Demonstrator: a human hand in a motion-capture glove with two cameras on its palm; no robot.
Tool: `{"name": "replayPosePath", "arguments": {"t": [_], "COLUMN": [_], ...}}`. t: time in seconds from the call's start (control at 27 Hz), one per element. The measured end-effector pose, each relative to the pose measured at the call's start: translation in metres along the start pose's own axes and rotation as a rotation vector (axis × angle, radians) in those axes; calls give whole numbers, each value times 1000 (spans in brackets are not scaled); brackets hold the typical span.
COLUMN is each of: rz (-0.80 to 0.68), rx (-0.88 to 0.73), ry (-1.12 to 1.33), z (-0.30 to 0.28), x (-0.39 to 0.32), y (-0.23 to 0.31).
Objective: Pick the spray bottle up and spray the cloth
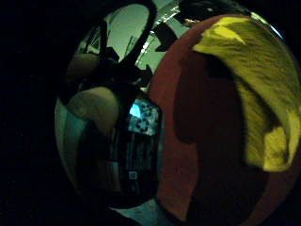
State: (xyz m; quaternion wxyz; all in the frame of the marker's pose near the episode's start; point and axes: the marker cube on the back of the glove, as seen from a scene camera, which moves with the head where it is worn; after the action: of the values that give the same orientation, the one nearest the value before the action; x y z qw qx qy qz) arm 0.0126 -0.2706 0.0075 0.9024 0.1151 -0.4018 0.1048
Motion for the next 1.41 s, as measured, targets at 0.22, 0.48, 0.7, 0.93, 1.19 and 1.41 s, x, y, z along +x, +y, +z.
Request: {"name": "replayPosePath", "arguments": {"t": [0.22,0.48,0.7,0.93,1.19,1.41], "rz": [-52,-81,-69,-103,-93,-23], "rx": [-17,-81,-112,-181,37,145], "ry": [11,62,76,117,609,848], "z": [78,100,94,33,-81,-167], "x": [11,23,23,2,25,47], "y": [-33,-37,-30,19,74,139]}}
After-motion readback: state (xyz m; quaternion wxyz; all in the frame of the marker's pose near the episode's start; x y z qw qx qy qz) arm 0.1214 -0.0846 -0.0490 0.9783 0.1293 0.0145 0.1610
